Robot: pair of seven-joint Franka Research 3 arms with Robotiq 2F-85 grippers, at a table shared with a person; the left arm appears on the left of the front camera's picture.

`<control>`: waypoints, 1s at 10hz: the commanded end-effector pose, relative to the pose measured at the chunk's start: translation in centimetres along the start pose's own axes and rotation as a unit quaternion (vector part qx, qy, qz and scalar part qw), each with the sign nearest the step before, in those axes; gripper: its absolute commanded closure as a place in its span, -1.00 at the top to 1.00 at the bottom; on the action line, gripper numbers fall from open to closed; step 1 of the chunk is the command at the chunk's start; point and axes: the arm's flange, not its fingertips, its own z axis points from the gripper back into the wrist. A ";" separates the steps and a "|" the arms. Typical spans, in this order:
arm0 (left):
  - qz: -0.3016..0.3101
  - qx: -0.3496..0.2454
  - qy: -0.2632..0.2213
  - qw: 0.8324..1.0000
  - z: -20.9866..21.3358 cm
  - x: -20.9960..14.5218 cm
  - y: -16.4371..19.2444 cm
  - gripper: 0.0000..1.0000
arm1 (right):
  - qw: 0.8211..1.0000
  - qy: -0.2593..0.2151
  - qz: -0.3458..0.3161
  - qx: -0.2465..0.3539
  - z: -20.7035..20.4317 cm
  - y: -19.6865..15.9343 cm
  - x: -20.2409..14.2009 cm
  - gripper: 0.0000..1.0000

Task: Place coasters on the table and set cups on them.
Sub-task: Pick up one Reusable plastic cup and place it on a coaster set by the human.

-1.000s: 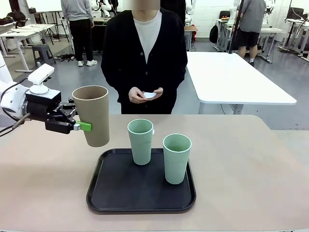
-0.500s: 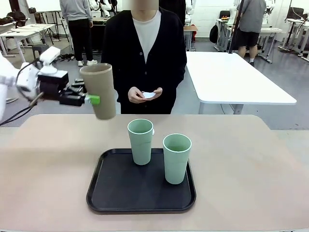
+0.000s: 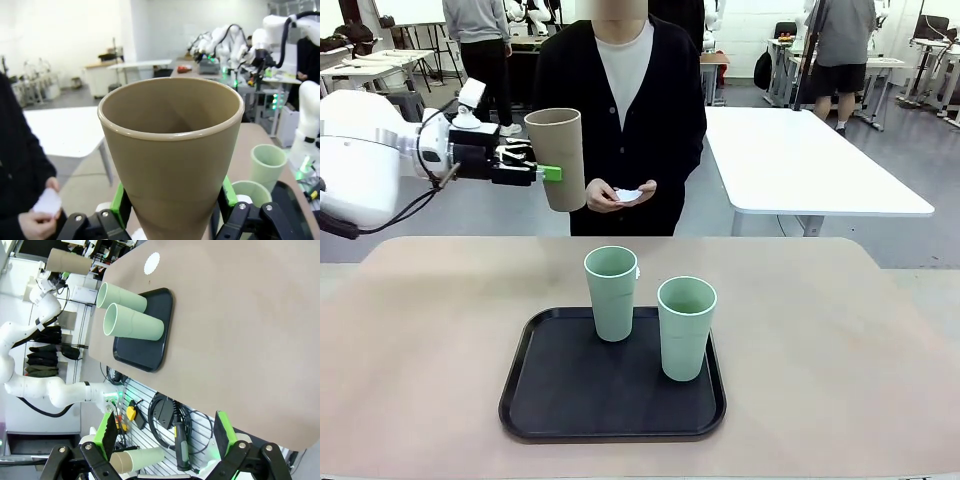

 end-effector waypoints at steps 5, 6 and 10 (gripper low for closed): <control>-0.002 0.020 -0.004 1.000 -3.9 -6.2 5.3 0.69 | 1.000 -0.003 0.007 0.011 0.1 -0.1 0.1 1.00; -0.011 0.013 -0.004 1.000 -4.6 -7.4 5.8 0.69 | 1.000 -0.003 0.007 0.011 0.1 -0.1 0.1 1.00; -0.001 -0.002 0.026 1.000 -8.0 -10.0 6.7 0.69 | 1.000 -0.003 0.007 0.011 0.1 -0.1 0.1 1.00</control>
